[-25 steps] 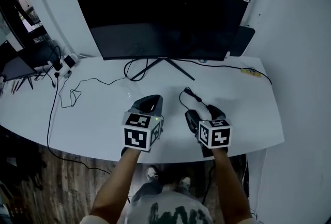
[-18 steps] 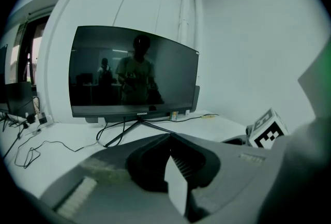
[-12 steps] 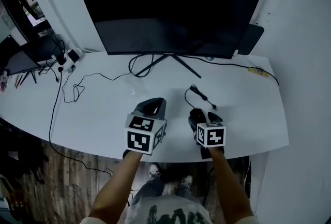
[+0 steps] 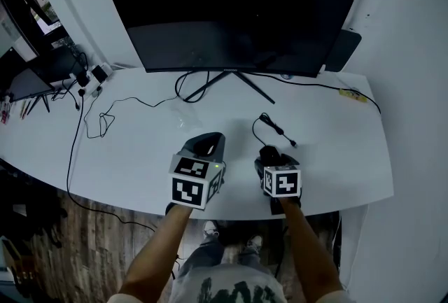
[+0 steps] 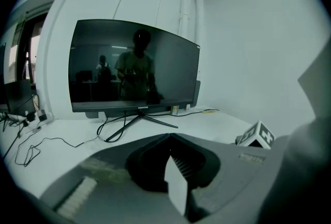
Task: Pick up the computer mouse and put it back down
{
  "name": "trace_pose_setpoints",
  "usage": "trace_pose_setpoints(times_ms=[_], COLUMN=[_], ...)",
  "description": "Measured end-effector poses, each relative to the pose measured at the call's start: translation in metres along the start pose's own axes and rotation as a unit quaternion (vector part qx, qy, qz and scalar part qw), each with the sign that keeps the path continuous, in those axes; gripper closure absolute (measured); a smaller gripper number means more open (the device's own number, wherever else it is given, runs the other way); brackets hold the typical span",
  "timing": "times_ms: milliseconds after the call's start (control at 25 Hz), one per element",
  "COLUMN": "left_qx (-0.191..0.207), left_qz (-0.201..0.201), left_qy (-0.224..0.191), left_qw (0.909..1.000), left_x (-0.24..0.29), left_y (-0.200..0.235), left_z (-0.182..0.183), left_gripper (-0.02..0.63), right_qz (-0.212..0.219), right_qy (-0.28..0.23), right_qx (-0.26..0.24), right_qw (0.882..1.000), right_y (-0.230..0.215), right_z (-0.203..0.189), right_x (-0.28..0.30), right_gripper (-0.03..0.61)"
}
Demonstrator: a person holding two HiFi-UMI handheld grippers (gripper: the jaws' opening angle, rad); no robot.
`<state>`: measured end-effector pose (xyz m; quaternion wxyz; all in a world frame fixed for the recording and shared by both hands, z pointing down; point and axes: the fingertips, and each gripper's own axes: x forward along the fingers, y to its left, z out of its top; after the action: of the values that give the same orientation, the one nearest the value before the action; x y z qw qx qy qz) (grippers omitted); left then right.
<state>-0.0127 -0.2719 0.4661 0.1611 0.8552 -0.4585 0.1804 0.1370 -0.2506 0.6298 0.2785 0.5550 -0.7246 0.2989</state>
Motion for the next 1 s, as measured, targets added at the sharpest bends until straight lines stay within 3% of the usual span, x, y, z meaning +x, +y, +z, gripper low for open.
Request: trace_pose_setpoints(times_ms=[200,400,720,1000], left_qx=[-0.001,-0.003,-0.009,-0.011], left_qz=[0.002,0.006,0.012,0.016], left_qy=[0.001,0.002,0.003,0.000], left_qw=[1.0000,1.0000,0.9999,0.9998], left_x=[0.001,0.001,-0.003,-0.005], left_y=[0.003,0.006,0.011,0.013], left_z=[-0.001,-0.003,-0.006,-0.005], left_gripper=[0.609,0.609,0.609,0.609], right_qz=[-0.019,-0.024,-0.020,-0.010], right_qy=[0.008,0.010,0.015,-0.037], right_qx=[-0.025,-0.018,-0.007,0.004], right_qw=[0.999,0.999,1.000,0.999], right_y=[-0.001,-0.003,-0.003,-0.003], right_z=[-0.004,-0.003,-0.002,0.023], right_x=[0.003,0.002,0.001,-0.013], right_gripper=[0.212,0.267,0.270,0.270])
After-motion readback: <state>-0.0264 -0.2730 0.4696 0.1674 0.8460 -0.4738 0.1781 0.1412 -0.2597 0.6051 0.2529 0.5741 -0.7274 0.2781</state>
